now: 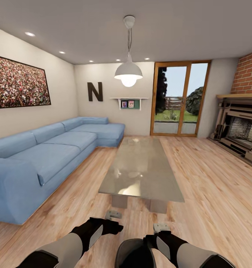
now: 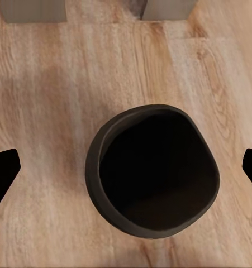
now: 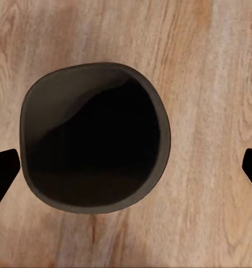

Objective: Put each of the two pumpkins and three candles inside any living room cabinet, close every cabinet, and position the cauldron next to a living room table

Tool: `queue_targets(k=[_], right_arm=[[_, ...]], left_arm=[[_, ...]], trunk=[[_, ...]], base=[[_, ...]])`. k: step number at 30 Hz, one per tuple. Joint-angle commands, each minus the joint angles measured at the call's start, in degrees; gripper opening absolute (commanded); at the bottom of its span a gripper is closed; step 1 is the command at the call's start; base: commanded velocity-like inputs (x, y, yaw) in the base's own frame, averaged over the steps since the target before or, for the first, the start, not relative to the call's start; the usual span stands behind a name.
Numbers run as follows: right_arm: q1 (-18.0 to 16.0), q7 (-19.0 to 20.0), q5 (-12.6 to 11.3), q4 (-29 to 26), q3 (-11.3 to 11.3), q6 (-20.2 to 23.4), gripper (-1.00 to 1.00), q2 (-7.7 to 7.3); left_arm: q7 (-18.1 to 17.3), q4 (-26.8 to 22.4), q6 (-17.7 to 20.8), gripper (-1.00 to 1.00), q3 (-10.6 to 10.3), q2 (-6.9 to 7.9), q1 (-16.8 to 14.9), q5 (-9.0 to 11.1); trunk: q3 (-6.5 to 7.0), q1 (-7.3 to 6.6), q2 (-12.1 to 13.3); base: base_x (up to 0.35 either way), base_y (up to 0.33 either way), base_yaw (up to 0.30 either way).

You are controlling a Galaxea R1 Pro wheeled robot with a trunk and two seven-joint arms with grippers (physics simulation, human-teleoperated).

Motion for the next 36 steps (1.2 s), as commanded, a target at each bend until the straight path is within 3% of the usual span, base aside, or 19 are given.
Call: queue_targets(k=[1,15,25,36], right_arm=[[-0.01,-0.31,-0.54,-0.13,0.49,0.33,1.00,-0.01],[-0.01,-0.31,-0.55,-0.13,0.49,0.34,1.00,-0.01],[-0.01,-0.31,-0.55,-0.13,0.40,0.25,1.00,-0.01],[-0.01,-0.31,-0.55,-0.13,0.40,0.25,1.00,-0.01]], left_arm=[[0.01,-0.06,0.33,1.00,-0.29,0.00,-0.04,0.59],[-0.13,-0.08,0.94,1.00,-0.33,0.00,-0.04,0.60],[-0.35,-0.09,5.34,1.00,-0.34,0.00,-0.04,0.60],[-0.49,-0.08,5.60,1.00,-0.33,0.00,-0.04,0.62]], trunk=[[-0.25,0.23,-0.44],[-2.76,3.30,-6.06],[-4.56,5.50,-10.07],[-6.53,7.92,-14.48]], base=[[0.068,0.000,0.000],[0.010,0.000,0.000],[0.000,0.000,0.000],[0.000,0.000,0.000]])
